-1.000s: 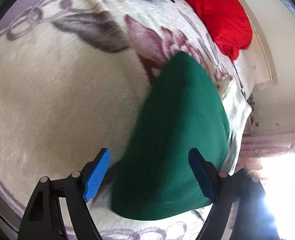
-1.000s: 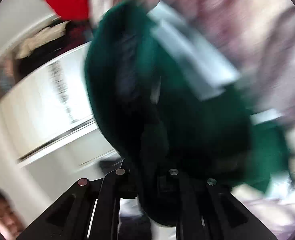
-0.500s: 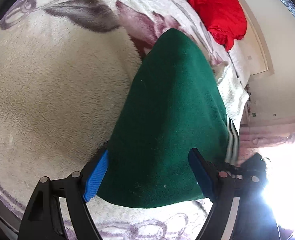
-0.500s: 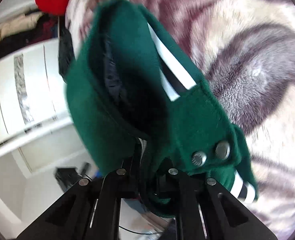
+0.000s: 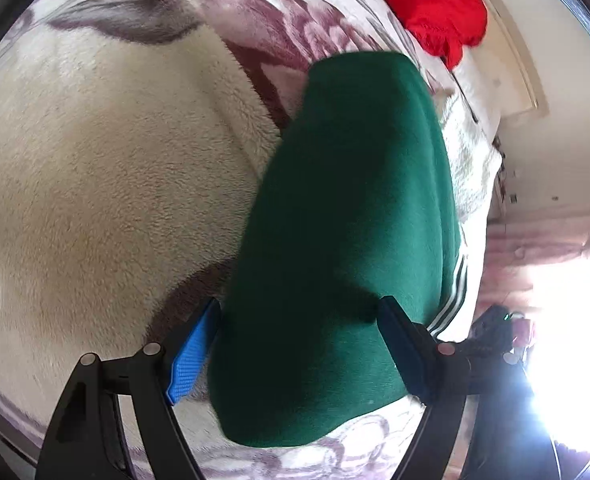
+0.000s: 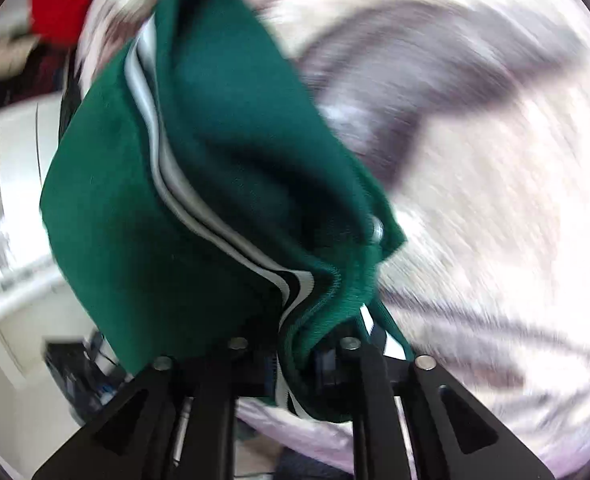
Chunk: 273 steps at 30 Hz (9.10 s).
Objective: Fold large clothes
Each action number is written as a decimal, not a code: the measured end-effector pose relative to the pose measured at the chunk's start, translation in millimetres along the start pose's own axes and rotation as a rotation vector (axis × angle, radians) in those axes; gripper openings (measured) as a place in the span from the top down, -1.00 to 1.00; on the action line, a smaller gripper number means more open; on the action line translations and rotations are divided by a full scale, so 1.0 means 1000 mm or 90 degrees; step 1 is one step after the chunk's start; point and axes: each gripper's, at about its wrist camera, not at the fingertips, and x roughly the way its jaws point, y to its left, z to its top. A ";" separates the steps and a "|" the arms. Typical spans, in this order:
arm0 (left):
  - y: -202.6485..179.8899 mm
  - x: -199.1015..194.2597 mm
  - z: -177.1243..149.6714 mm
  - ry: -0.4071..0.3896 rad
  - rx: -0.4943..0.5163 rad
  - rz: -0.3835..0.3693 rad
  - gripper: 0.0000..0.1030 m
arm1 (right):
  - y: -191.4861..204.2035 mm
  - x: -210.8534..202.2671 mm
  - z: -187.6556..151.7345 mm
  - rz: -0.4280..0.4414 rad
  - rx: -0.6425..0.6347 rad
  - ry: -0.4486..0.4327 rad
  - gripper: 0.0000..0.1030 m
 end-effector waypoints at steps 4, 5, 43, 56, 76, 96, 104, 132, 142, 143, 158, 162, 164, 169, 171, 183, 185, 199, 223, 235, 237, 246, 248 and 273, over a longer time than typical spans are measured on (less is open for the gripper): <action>-0.011 -0.011 0.005 0.003 0.028 -0.002 -0.54 | 0.005 -0.016 0.008 0.022 -0.012 0.063 -0.06; -0.015 -0.014 0.007 0.000 0.034 -0.002 -0.54 | 0.007 -0.025 0.011 -0.003 -0.022 0.048 -0.42; -0.055 0.058 0.185 -0.035 0.055 -0.013 0.67 | 0.053 -0.021 0.137 0.070 -0.054 -0.152 0.77; -0.052 0.057 0.193 -0.013 0.013 -0.014 0.72 | 0.061 -0.020 0.160 0.029 -0.070 -0.180 0.73; -0.068 -0.005 0.093 -0.073 0.117 0.199 -0.46 | -0.004 -0.006 -0.006 0.138 0.052 -0.077 0.94; -0.024 0.011 0.068 0.021 0.096 0.052 -0.46 | -0.012 0.001 0.044 0.162 -0.031 -0.062 -0.98; -0.016 0.040 0.089 0.061 0.099 -0.054 -0.47 | 0.014 0.065 0.087 0.300 -0.113 0.078 -1.00; 0.009 0.005 0.104 0.038 0.050 -0.159 -0.48 | 0.067 -0.004 0.095 0.137 -0.110 -0.106 -0.89; -0.076 0.026 0.186 0.016 0.201 -0.069 -0.48 | 0.094 -0.044 0.117 0.027 -0.150 -0.211 0.81; -0.086 0.032 0.189 0.027 0.224 -0.055 -0.48 | 0.089 -0.037 0.122 0.017 -0.141 -0.192 0.81; -0.150 0.134 0.167 0.390 0.529 0.038 0.61 | 0.031 -0.062 0.071 0.027 -0.046 -0.112 -0.01; -0.109 0.145 0.201 0.405 0.342 -0.009 0.62 | 0.013 -0.052 0.044 0.051 -0.026 -0.100 -0.29; -0.103 0.145 0.199 0.390 0.315 -0.024 0.61 | 0.003 -0.047 0.028 0.058 -0.013 -0.093 -0.35; -0.111 0.134 0.183 0.339 0.335 -0.029 0.60 | -0.026 -0.031 -0.016 0.108 0.073 -0.069 -0.35; -0.109 0.134 0.182 0.328 0.330 -0.030 0.60 | -0.028 -0.016 -0.027 0.166 0.094 -0.052 -0.35; -0.112 0.106 0.188 0.274 0.291 -0.014 0.47 | -0.026 -0.016 -0.036 0.027 0.155 -0.121 0.98; -0.116 0.091 0.185 0.224 0.285 0.009 0.35 | -0.033 -0.025 -0.047 0.050 0.204 -0.113 0.72; -0.099 0.018 0.155 0.002 0.190 -0.010 -0.33 | -0.026 0.088 -0.043 0.183 0.424 -0.116 -0.88; 0.028 -0.028 0.065 0.004 -0.007 0.033 -0.33 | 0.035 0.056 -0.018 0.133 0.177 -0.286 0.40; 0.035 -0.028 0.048 0.001 -0.024 -0.068 -0.33 | -0.007 0.029 0.022 0.117 0.109 -0.133 -0.80; 0.037 -0.028 0.046 -0.002 -0.039 -0.102 -0.33 | 0.001 0.007 0.039 0.114 0.060 -0.134 -0.82; 0.017 0.032 0.063 0.053 0.043 -0.209 -0.65 | 0.078 0.046 0.172 0.195 -0.166 0.003 -0.95; 0.022 0.040 0.069 0.064 0.048 -0.219 -0.72 | 0.092 0.078 0.192 0.193 -0.197 0.090 -1.00; -0.099 0.014 0.145 0.047 0.188 -0.270 -0.23 | 0.169 0.050 0.205 0.398 -0.176 0.021 -0.27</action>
